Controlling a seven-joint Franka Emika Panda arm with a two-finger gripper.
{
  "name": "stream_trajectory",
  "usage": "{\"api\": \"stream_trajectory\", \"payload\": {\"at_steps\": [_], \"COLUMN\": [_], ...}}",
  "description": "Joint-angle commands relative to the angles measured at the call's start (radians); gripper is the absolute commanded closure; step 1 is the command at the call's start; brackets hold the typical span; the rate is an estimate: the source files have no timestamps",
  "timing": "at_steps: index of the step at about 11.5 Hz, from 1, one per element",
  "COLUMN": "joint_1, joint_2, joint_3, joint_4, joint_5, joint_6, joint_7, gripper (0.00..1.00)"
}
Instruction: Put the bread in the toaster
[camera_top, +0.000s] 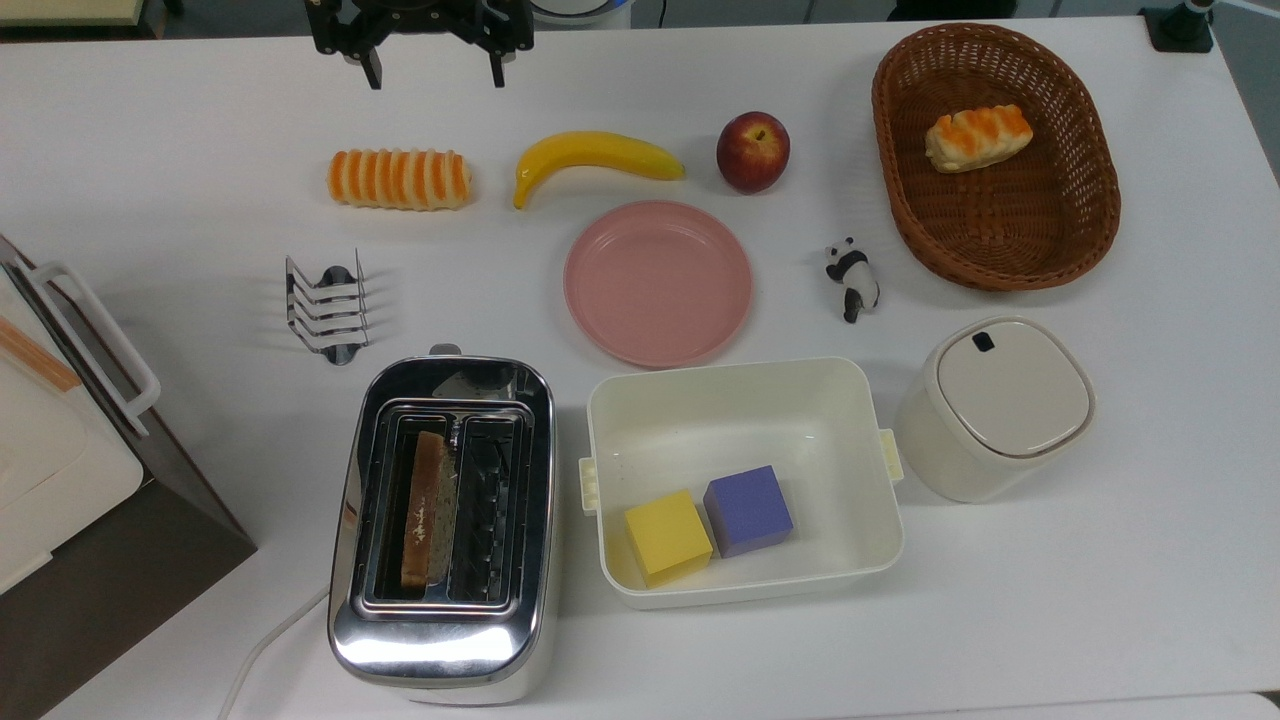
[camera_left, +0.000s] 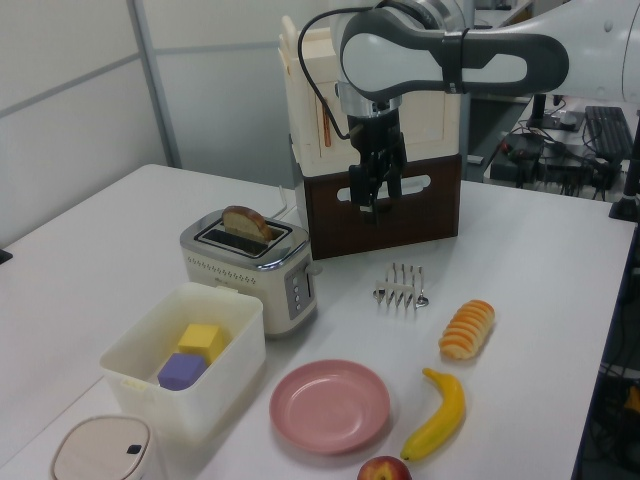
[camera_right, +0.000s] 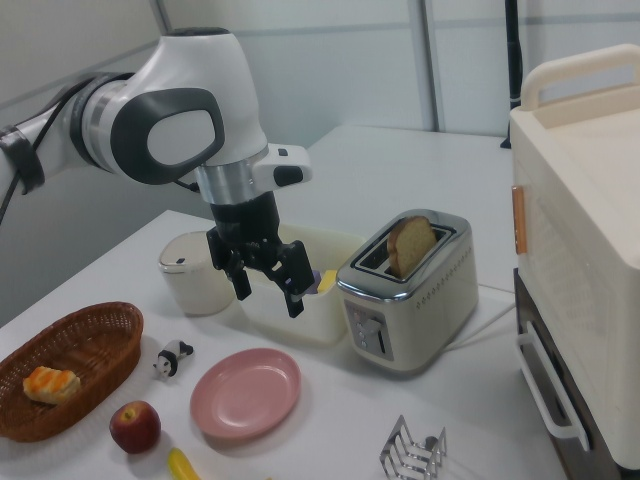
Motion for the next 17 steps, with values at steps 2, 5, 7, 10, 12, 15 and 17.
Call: {"api": "stream_trajectory", "payload": {"at_steps": [2,5,7,10,12,15,17], "joint_1": [0.0,0.019,0.016,0.016,0.008,0.01,0.008], "joint_2": [0.002,0.002,0.011,0.056,0.088,0.161,0.201], "joint_3": [0.008,0.01,0.01,0.007,-0.004,-0.004,-0.004], "joint_4": [-0.005,-0.004,-0.007,-0.007,-0.007,0.012,0.038], "joint_5": [0.021,0.022,0.092,0.13,0.152,0.156,0.156], "joint_6": [-0.021,0.003,0.167,0.333,0.442,0.545,0.589], "joint_7": [-0.023,-0.026,-0.024,0.002,0.022,0.095,0.097], "gripper": [0.0,0.0,0.0,0.0,0.0,0.0,0.0]}}
